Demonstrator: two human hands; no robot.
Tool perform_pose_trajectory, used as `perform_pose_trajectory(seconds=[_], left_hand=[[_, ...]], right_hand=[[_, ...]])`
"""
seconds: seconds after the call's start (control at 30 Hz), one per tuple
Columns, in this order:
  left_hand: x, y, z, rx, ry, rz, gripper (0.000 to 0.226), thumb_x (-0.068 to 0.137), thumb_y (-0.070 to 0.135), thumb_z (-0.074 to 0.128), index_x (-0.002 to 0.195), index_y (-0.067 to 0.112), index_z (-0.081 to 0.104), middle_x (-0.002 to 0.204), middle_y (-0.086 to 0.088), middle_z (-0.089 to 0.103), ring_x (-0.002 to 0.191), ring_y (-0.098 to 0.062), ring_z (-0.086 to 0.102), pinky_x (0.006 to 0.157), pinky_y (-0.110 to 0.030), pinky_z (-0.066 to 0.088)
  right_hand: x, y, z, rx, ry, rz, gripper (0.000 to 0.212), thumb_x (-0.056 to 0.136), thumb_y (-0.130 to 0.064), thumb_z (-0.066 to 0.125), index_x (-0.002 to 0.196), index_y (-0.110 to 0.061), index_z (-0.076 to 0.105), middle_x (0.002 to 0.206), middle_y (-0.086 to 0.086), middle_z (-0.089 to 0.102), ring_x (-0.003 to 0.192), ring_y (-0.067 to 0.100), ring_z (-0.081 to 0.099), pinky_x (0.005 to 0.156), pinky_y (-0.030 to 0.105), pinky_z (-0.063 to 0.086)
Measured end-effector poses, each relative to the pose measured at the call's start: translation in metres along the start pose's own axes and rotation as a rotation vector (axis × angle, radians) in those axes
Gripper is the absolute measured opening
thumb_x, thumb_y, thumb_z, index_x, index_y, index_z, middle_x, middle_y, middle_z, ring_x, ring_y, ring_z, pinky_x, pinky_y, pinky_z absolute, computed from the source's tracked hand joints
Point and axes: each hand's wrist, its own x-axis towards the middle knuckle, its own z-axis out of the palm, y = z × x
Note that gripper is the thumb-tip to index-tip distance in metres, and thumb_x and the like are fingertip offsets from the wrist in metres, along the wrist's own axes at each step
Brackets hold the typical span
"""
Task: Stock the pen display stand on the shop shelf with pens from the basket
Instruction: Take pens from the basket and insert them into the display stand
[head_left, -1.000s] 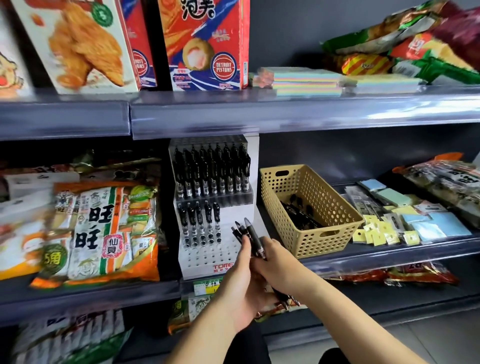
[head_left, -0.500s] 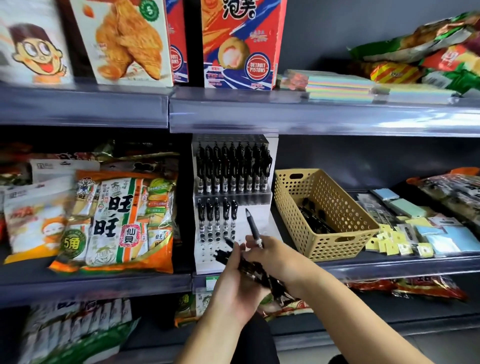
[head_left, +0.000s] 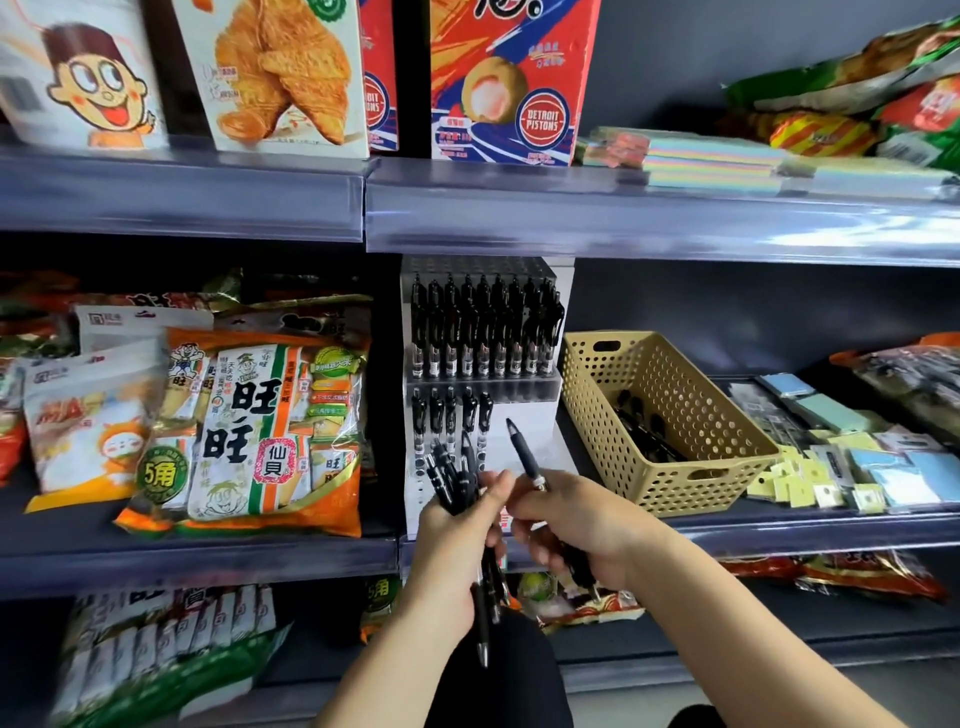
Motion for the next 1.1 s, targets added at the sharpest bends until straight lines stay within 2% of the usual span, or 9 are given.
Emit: perform_pose_trajectory(seconds=[0.07, 0.17, 0.3, 0.43, 0.53, 0.63, 0.8, 0.97, 1.1], left_hand=[[-0.001, 0.011, -0.002, 0.001, 0.002, 0.057, 0.023, 0.076, 0.032, 0.076, 0.090, 0.015, 0.070, 0.051, 0.004, 0.049, 0.047, -0.012, 0.042, 0.054, -0.025, 0.037], [-0.001, 0.023, -0.005, 0.090, -0.006, 0.089, 0.028, 0.075, 0.035, 0.076, 0.067, 0.012, 0.062, 0.046, 0.002, 0.041, 0.048, -0.015, 0.042, 0.057, -0.027, 0.037], [-0.002, 0.032, -0.009, 0.124, 0.000, 0.099, 0.034, 0.075, 0.029, 0.077, 0.054, 0.014, 0.054, 0.055, -0.005, 0.046, 0.056, -0.018, 0.046, 0.060, -0.025, 0.037], [-0.004, 0.038, -0.017, 0.030, 0.103, 0.072, 0.038, 0.076, 0.031, 0.075, 0.059, 0.011, 0.048, 0.068, -0.014, 0.053, 0.055, -0.012, 0.047, 0.056, -0.026, 0.031], [-0.003, 0.034, -0.022, 0.006, 0.143, 0.048, 0.034, 0.080, 0.031, 0.073, 0.065, 0.012, 0.049, 0.084, -0.019, 0.057, 0.058, -0.007, 0.043, 0.054, -0.023, 0.027], [-0.002, 0.024, -0.023, 0.006, 0.140, 0.039, 0.032, 0.077, 0.029, 0.075, 0.076, 0.004, 0.056, 0.071, -0.013, 0.055, 0.059, -0.014, 0.048, 0.055, -0.024, 0.031], [0.002, 0.006, -0.024, 0.038, 0.128, 0.071, 0.027, 0.076, 0.025, 0.077, 0.088, 0.004, 0.064, 0.062, -0.005, 0.056, 0.063, -0.017, 0.053, 0.047, -0.015, 0.043], [0.010, 0.000, -0.033, 0.084, 0.123, 0.108, 0.024, 0.080, 0.024, 0.073, 0.098, 0.010, 0.065, 0.067, 0.001, 0.059, 0.045, -0.002, 0.048, 0.044, -0.012, 0.042], [0.014, -0.001, -0.043, 0.102, 0.152, 0.076, 0.027, 0.084, 0.035, 0.066, 0.096, 0.011, 0.062, 0.053, 0.002, 0.043, 0.048, -0.011, 0.045, 0.052, -0.020, 0.040]], right_hand=[[0.001, 0.001, 0.000, -0.138, -0.022, -0.027, 0.016, 0.091, -0.005, 0.044, 0.093, -0.012, 0.058, 0.054, 0.002, 0.047, 0.037, 0.009, 0.034, 0.035, 0.018, 0.025], [0.005, 0.003, 0.000, -0.340, -0.057, -0.007, 0.006, 0.087, -0.007, 0.046, 0.085, -0.012, 0.050, 0.055, 0.000, 0.046, 0.037, 0.008, 0.034, 0.037, 0.021, 0.026], [0.004, 0.002, -0.005, -0.354, -0.068, -0.019, 0.009, 0.086, -0.007, 0.056, 0.087, -0.012, 0.048, 0.061, 0.004, 0.052, 0.039, 0.008, 0.043, 0.038, 0.020, 0.033], [0.002, 0.007, -0.022, -0.138, 0.040, -0.049, 0.017, 0.082, -0.006, 0.069, 0.095, -0.007, 0.059, 0.069, 0.007, 0.059, 0.051, 0.010, 0.055, 0.049, 0.018, 0.047], [0.006, 0.011, -0.032, 0.232, 0.103, -0.074, 0.012, 0.074, 0.001, 0.071, 0.080, -0.003, 0.061, 0.063, 0.007, 0.060, 0.050, 0.011, 0.057, 0.045, 0.016, 0.048], [0.013, 0.014, -0.035, 0.583, 0.168, -0.112, 0.008, 0.063, 0.000, 0.071, 0.068, -0.002, 0.065, 0.061, 0.010, 0.063, 0.052, 0.012, 0.061, 0.048, 0.016, 0.053], [0.024, 0.023, -0.022, 0.776, 0.229, -0.167, 0.016, 0.083, 0.002, 0.059, 0.067, -0.001, 0.058, 0.062, 0.010, 0.063, 0.062, 0.016, 0.068, 0.056, 0.021, 0.057], [0.032, 0.008, -0.029, 0.574, 0.427, -0.300, 0.005, 0.087, 0.000, 0.057, 0.084, 0.002, 0.061, 0.078, 0.014, 0.067, 0.072, 0.021, 0.068, 0.067, 0.026, 0.059], [0.048, -0.015, -0.039, 0.063, 0.696, -0.502, 0.009, 0.088, -0.010, 0.062, 0.080, -0.013, 0.066, 0.077, 0.008, 0.070, 0.076, 0.022, 0.070, 0.073, 0.032, 0.057]])
